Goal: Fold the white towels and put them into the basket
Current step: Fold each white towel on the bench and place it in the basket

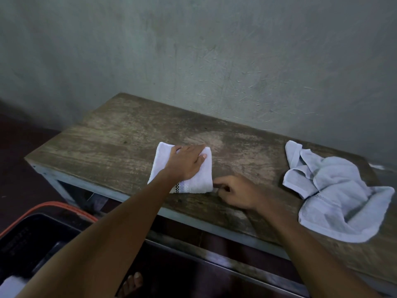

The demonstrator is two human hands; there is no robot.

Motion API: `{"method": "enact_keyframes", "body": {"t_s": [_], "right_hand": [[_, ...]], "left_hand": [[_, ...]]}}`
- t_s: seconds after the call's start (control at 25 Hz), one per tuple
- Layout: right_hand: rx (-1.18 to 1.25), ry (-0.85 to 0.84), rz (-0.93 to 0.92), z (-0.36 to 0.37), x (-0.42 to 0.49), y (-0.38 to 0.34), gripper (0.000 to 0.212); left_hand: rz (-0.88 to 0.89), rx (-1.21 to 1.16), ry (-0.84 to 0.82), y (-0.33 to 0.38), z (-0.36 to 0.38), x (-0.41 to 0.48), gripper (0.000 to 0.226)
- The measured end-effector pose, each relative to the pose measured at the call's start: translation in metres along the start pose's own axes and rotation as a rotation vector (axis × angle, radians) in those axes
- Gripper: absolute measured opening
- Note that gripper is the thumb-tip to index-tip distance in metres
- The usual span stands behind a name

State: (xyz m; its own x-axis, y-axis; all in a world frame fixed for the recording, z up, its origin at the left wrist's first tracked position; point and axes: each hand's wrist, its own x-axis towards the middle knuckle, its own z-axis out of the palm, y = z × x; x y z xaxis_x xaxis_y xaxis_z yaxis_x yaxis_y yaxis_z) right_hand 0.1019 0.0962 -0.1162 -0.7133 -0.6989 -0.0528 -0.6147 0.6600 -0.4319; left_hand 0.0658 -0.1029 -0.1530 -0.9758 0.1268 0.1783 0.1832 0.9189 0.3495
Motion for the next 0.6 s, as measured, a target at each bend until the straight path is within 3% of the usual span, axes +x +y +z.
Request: {"method": "enact_keyframes", "body": {"t_s": [0.2,0.32,0.48,0.6], "right_hand": [[-0.381,0.091,-0.138,0.009,0.002,0.013,0.049],[-0.468,0.114,-0.023,0.012,0.009,0.008,0.051],[-0.255,0.094,0.035,0.019,0.012,0.008,0.04],[0.19,0.043,0.196,0.017,0.012,0.006,0.023]], "left_hand": [[-0.075,-0.088,0.031,0.002,-0.004,0.006,0.041],[-0.084,-0.041,0.009,0.002,-0.004,0.011,0.039],[-0.1,-0.013,-0.003,0.004,-0.005,0.013,0.038],[-0.136,-0.078,0.105,0.006,-0.004,0.013,0.025]]}}
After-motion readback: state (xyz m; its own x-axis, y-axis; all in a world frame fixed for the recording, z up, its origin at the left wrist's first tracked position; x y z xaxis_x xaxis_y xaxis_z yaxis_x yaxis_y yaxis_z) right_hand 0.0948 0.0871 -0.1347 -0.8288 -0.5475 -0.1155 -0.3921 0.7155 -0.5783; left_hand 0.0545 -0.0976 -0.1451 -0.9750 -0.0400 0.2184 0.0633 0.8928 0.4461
